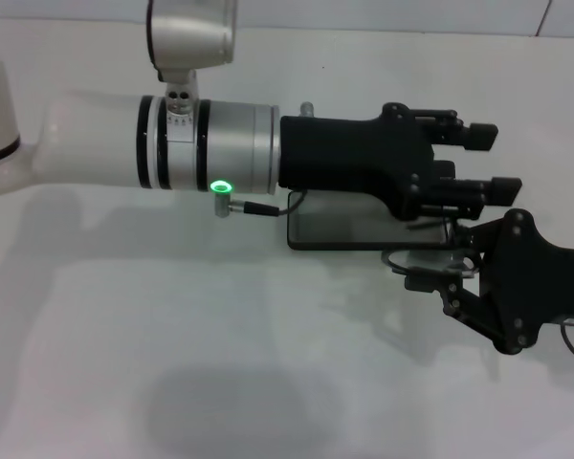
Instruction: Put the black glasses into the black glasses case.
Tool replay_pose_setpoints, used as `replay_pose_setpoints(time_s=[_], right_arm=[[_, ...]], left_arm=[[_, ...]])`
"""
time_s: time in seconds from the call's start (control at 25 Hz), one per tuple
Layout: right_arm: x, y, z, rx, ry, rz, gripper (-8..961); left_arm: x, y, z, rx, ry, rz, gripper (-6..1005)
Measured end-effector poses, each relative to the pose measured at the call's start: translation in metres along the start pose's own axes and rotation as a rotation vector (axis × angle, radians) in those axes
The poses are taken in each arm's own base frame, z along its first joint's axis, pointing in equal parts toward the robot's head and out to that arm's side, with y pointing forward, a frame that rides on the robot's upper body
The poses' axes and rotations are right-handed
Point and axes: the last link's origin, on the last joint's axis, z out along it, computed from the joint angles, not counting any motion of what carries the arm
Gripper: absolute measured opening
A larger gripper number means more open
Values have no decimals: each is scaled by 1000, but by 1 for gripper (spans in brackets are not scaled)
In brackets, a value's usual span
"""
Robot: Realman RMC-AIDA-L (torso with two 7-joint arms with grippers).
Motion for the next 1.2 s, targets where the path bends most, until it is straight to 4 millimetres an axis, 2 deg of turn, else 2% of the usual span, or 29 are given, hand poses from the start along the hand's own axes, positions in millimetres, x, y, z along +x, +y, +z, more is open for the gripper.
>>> replay_pose_setpoints(time_s=[0.4,0.56,0.76,0.96,1.2], right_arm=[[7,-2,-5,30,52,-1,121],[15,-9,-9,73,143,-39,122],[19,-28,-15,172,283,-110,123],[22,-39,2,182,438,-163,124],[32,-39,39,187,587,-277,124]], left_arm=[[-1,-4,0,22,-16,17,671],[4,-24,-23,171,41,16,671],[7,-35,-50,280,109,19,671],[7,-39,-63,331,135,12,671],[5,-45,-68,379,127,1,670]])
